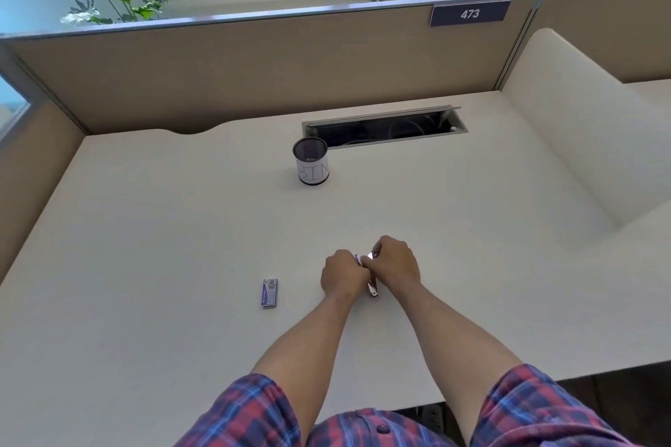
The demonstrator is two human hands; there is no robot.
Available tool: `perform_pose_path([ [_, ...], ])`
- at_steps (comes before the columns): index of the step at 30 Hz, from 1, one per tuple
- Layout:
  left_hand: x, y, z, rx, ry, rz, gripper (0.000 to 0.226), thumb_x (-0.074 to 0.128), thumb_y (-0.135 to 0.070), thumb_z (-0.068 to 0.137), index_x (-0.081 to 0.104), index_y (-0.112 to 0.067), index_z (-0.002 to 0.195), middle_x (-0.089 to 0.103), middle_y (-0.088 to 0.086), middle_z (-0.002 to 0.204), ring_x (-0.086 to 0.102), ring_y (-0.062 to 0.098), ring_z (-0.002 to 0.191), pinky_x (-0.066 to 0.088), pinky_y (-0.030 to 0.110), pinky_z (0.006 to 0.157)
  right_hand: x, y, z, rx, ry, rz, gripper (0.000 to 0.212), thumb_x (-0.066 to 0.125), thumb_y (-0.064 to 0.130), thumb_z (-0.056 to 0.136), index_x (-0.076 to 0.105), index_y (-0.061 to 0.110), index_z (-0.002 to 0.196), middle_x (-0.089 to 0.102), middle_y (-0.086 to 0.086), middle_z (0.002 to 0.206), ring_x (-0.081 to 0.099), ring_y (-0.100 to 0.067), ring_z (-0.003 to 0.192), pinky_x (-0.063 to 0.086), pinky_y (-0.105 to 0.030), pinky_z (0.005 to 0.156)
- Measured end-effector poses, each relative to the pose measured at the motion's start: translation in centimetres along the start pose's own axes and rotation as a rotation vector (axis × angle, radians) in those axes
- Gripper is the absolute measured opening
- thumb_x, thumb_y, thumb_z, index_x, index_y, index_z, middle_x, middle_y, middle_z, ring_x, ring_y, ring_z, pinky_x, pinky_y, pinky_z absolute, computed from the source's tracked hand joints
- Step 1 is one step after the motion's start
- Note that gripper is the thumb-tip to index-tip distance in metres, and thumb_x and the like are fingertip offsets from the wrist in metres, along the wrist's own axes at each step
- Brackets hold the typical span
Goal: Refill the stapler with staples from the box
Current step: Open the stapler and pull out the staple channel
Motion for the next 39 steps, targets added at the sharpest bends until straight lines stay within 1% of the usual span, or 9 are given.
perform_pose_path([
  [7,0.0,0.4,0.2,-0.008,-0.054,-0.045,0.031,0.058,-0.028,0.093,0.053,-0.014,0.066,0.058,0.001,0.064,0.056,0.026,0.063,0.032,0.025,0.047,0.5,-0.4,0.0,0.003,0.008,0.194,0.028,0.081,0.035,0.072,0.06,0.02,0.082,0.068,0.009,0.08,0.067,-0.015,0.077,0.05,-0.031,0.064],
  [13,-0.3,0.7,0.5,0.033,-0.108,-0.028,0.028,0.06,-0.033,0.096,0.071,-0.011,0.083,0.074,0.007,0.083,0.07,0.03,0.081,0.047,0.028,0.062,1.0,-0.9,0.6,0.037,0.084,0.476,0.046,0.087,0.02,0.076,0.063,0.011,0.114,0.071,-0.007,0.087,0.074,-0.022,0.082,0.062,-0.042,0.082],
  [19,-1.4,1.3,1.3,0.066,-0.129,-0.144,0.02,0.064,-0.038,0.093,0.064,-0.018,0.092,0.071,-0.002,0.092,0.068,0.023,0.086,0.054,0.033,0.071,0.7,-0.1,1.3,-0.042,0.139,0.597,0.027,0.081,0.007,0.084,0.073,0.0,0.108,0.069,-0.015,0.088,0.07,-0.025,0.075,0.064,-0.039,0.078],
  [22,-2.2,1.7,1.7,0.074,-0.123,-0.223,0.024,0.065,-0.042,0.092,0.062,-0.019,0.089,0.071,-0.004,0.09,0.067,0.018,0.085,0.055,0.032,0.071,0.5,0.5,1.5,-0.087,0.152,0.679,0.01,0.077,0.002,0.086,0.077,-0.001,0.096,0.076,-0.023,0.091,0.073,-0.025,0.079,0.063,-0.032,0.074],
  [25,-3.0,2.4,2.4,0.096,-0.063,-0.269,0.036,0.066,-0.049,0.092,0.069,-0.013,0.085,0.072,-0.004,0.083,0.066,0.015,0.078,0.048,0.027,0.064,0.6,0.9,1.5,-0.105,0.174,0.758,0.008,0.075,0.001,0.088,0.078,-0.001,0.094,0.078,-0.017,0.088,0.074,-0.024,0.083,0.064,-0.034,0.079],
  [28,-3.7,3.3,2.9,0.129,0.023,-0.357,0.04,0.07,-0.043,0.092,0.072,-0.008,0.073,0.07,0.0,0.069,0.062,0.014,0.065,0.044,0.025,0.061,0.6,1.2,1.6,-0.105,0.174,0.842,0.008,0.076,0.001,0.088,0.078,0.0,0.096,0.078,-0.011,0.085,0.075,-0.024,0.084,0.064,-0.033,0.079],
  [32,-4.7,4.5,3.0,0.125,0.168,-0.532,0.025,0.073,-0.028,0.094,0.072,-0.003,0.089,0.072,0.008,0.081,0.07,0.018,0.07,0.052,0.031,0.069,0.7,1.7,1.8,-0.11,0.18,0.888,0.016,0.079,0.001,0.085,0.077,-0.003,0.1,0.075,-0.019,0.091,0.073,-0.023,0.084,0.063,-0.036,0.085],
  [36,-5.4,5.6,3.1,0.113,0.229,-0.617,0.03,0.073,-0.024,0.095,0.069,0.005,0.104,0.075,0.009,0.09,0.077,0.018,0.078,0.059,0.035,0.078,0.8,2.4,1.6,-0.164,0.231,0.806,0.015,0.084,0.003,0.081,0.079,0.003,0.095,0.075,-0.008,0.084,0.069,-0.009,0.074,0.057,-0.021,0.073],
  [39,-5.8,6.4,3.3,0.099,0.185,-0.722,0.019,0.072,-0.018,0.095,0.068,0.001,0.096,0.07,0.01,0.085,0.071,0.017,0.071,0.059,0.034,0.075,0.9,2.9,1.5,-0.191,0.273,0.803,0.022,0.083,0.0,0.081,0.074,0.001,0.101,0.073,-0.01,0.079,0.067,-0.012,0.067,0.052,-0.019,0.066],
])
Point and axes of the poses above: each hand's wrist, its own z-axis towards the middle knuckle, its own x-axis out of the palm, y = z × x, the point moved 3 cm from there along z, towards the middle knuckle
